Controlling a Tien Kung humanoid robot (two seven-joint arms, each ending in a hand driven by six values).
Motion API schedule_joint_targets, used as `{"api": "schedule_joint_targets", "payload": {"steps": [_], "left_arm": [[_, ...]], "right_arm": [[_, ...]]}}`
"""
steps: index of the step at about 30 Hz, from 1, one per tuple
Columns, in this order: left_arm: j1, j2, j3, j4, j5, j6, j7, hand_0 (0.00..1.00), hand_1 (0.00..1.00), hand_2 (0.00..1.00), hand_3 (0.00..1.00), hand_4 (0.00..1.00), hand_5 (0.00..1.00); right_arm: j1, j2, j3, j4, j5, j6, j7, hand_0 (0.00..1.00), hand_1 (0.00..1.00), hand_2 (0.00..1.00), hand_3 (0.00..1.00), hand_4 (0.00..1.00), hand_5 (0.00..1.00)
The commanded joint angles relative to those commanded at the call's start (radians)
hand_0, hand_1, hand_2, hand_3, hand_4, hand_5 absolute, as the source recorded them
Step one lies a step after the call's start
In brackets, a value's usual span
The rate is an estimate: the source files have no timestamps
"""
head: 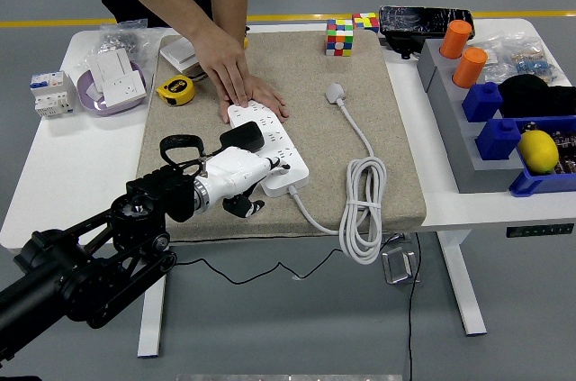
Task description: Pick up the plug,place it near the board,insert it into the board,press the button
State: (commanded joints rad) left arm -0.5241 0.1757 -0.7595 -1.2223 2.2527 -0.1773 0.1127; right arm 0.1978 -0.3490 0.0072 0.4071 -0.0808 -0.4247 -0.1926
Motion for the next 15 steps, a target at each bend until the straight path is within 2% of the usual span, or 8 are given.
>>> {"api": "schedule_joint_targets", "payload": {"steps": [15], "left_arm": [[-0.009, -0.005, 0.007, 0.050, 0.010, -0.001, -0.002, 0.133, 0.023, 0.149, 0.896, 0.694, 0.002]], "right_arm": [[0.002, -0.001, 0.000, 0.000, -0.001, 0.000, 0.000, 0.998, 0.926, 0.857, 0.856, 0.998, 0.998]]}}
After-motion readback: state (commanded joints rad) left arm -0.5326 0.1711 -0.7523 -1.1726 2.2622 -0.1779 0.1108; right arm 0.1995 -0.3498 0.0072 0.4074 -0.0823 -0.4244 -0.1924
